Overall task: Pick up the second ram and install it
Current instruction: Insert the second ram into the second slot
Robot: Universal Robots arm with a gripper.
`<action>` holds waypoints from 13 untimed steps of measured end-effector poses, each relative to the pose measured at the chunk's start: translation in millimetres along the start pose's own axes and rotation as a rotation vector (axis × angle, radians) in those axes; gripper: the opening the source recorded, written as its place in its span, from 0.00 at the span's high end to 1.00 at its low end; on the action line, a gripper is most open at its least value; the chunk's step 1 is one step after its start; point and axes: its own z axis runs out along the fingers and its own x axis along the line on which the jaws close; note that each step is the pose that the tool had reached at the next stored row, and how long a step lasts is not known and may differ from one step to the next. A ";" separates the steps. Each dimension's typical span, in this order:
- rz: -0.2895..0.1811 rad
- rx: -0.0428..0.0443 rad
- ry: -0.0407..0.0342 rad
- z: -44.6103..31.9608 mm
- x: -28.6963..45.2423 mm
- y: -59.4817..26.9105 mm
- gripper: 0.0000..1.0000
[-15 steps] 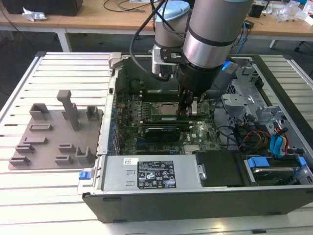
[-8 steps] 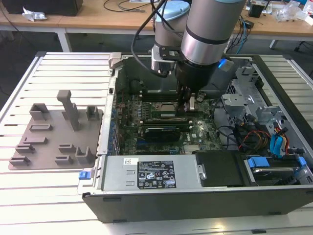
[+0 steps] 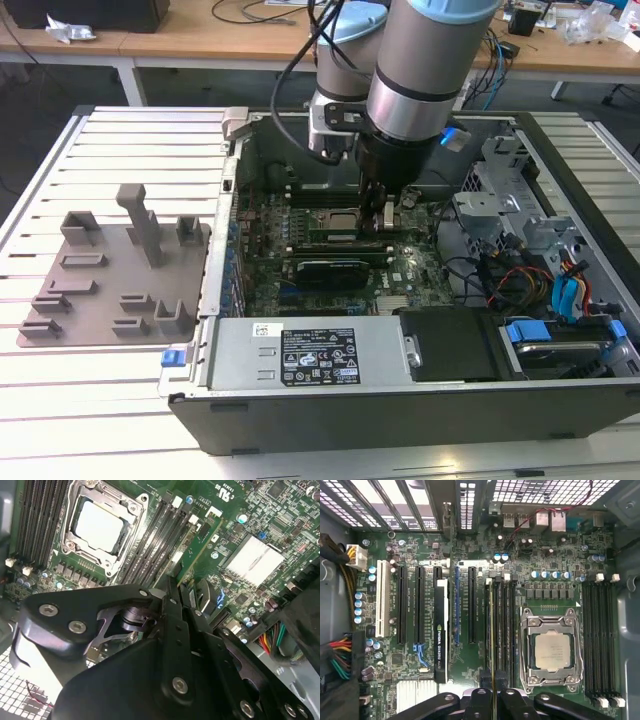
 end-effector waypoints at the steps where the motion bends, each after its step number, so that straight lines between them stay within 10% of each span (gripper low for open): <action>1: 0.000 0.0000 0.0001 2.2 0.1 -0.1 0.87; 13: 0.003 0.0003 -0.0004 17.1 -11.7 12.4 0.87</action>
